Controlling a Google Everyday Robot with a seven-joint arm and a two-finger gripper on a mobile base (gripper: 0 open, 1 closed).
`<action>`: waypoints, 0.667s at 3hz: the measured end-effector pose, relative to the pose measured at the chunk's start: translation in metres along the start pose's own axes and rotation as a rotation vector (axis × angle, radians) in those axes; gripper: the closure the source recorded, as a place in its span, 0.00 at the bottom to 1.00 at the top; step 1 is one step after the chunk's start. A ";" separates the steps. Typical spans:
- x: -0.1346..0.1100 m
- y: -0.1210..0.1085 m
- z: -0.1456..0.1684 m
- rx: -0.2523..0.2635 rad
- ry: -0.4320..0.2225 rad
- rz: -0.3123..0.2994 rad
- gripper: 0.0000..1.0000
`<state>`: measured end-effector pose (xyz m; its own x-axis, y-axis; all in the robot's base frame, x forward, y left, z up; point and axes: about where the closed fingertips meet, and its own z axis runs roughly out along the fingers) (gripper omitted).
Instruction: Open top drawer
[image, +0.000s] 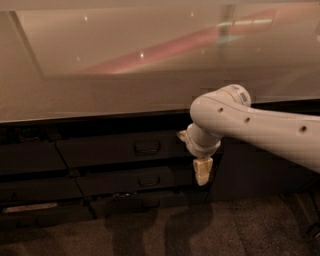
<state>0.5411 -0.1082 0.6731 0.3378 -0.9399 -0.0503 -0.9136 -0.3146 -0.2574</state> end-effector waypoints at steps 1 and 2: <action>0.026 -0.015 0.013 -0.035 -0.011 0.058 0.00; 0.040 -0.015 0.029 -0.070 -0.004 0.094 0.00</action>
Offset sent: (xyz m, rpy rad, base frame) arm 0.0186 -0.0142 -0.0092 0.0075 0.0398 -0.0392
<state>0.5751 -0.1369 0.6472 0.2509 -0.9651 -0.0751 -0.9548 -0.2340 -0.1831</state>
